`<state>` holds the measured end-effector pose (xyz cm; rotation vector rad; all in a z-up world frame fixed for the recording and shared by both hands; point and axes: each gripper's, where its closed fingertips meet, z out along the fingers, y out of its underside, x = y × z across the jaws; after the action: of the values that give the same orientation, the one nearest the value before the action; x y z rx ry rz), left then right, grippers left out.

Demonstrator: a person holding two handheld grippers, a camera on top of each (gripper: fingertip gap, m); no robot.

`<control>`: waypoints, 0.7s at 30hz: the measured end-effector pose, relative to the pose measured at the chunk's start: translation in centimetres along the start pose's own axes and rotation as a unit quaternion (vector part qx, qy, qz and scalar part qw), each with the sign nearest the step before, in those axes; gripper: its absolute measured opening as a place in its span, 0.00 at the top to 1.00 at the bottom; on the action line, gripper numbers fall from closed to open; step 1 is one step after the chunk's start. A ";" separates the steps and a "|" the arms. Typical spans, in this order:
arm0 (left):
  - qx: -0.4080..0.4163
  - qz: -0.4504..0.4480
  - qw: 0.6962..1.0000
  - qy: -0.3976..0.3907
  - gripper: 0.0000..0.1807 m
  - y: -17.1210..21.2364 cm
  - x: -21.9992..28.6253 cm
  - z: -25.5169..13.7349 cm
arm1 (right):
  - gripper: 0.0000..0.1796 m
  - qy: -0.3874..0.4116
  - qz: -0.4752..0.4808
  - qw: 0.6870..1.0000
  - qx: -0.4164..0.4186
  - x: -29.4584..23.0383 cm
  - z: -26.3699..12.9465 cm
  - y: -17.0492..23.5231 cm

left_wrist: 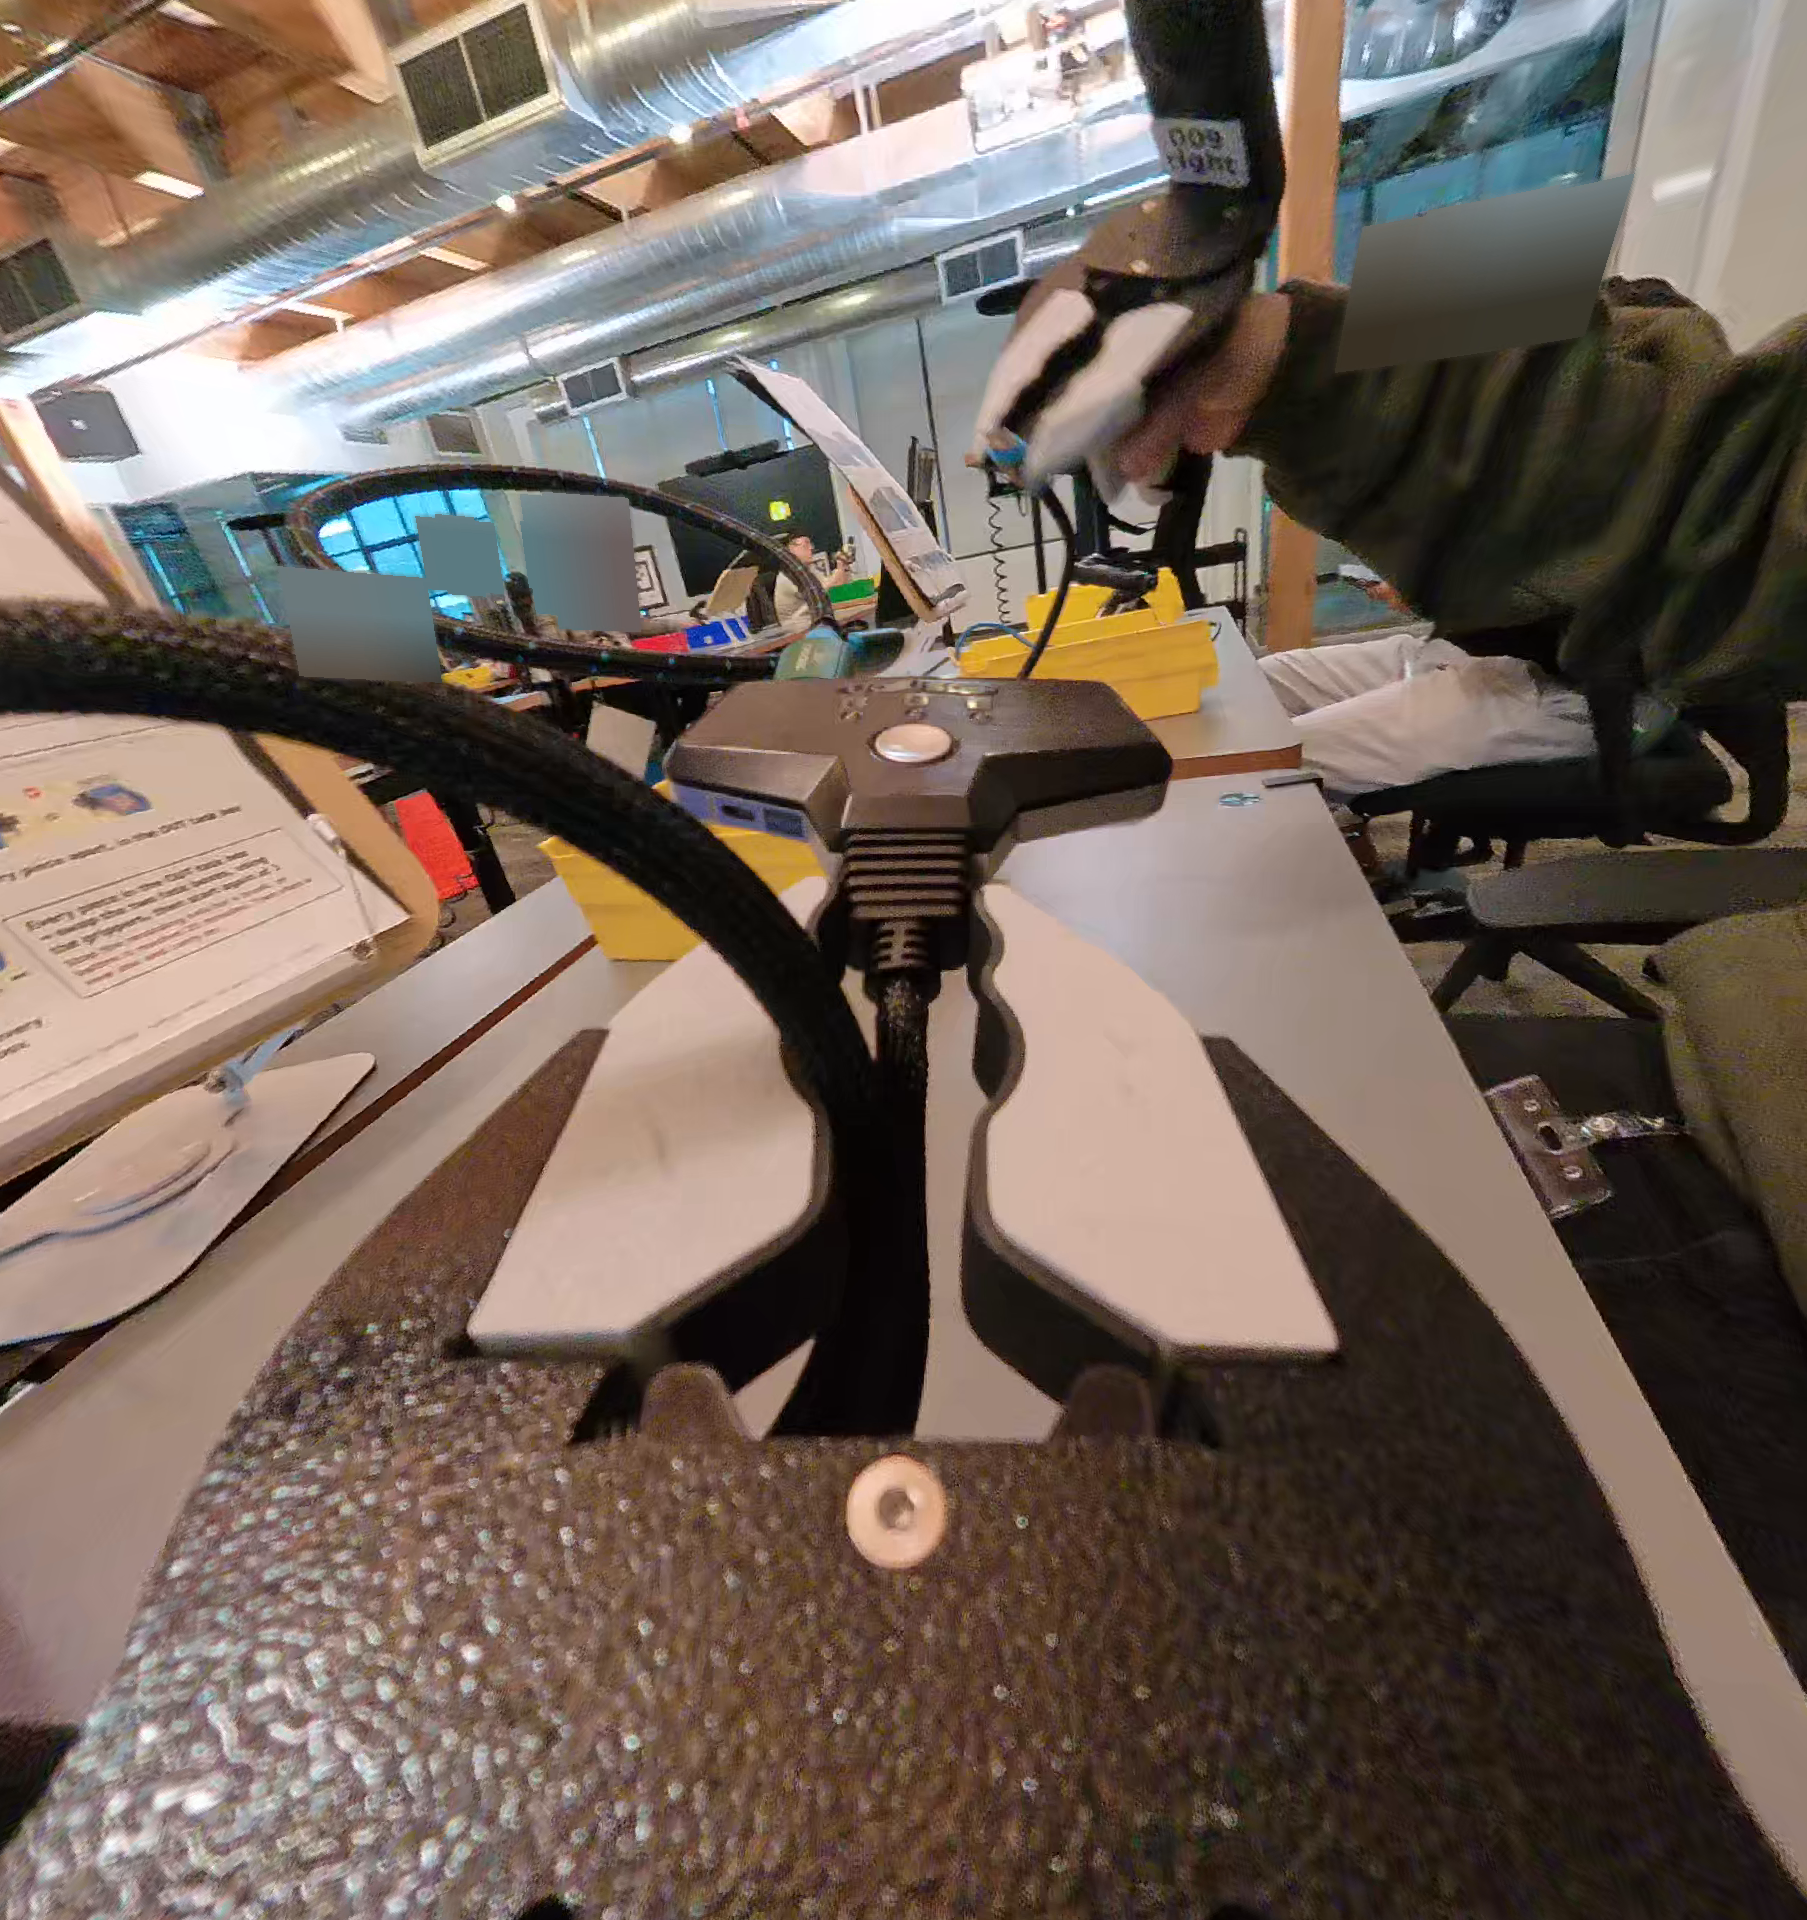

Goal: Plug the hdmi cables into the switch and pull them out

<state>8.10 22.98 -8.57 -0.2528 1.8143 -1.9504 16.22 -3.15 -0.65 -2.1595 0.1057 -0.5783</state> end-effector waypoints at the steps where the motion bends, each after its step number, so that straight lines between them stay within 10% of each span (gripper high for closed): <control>1: 0.002 -0.003 1.000 0.006 0.88 0.0 0.2 0.2 | 0.88 0.028 0.024 0.999 0.014 1.8 -1.0 -0.1; 8: 0.034 -0.030 0.999 0.027 0.88 -0.3 0.5 0.8 | 0.89 0.054 0.179 0.976 0.107 9.2 -3.7 2.9; 21: 0.037 -0.043 0.998 0.028 0.88 0.2 0.2 0.4 | 0.89 0.069 0.502 0.797 0.330 16.8 -0.7 12.7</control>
<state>8.17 22.51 -8.79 -0.2599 1.7896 -2.0983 32.49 -16.12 -3.98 -1.1159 0.9243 -0.0867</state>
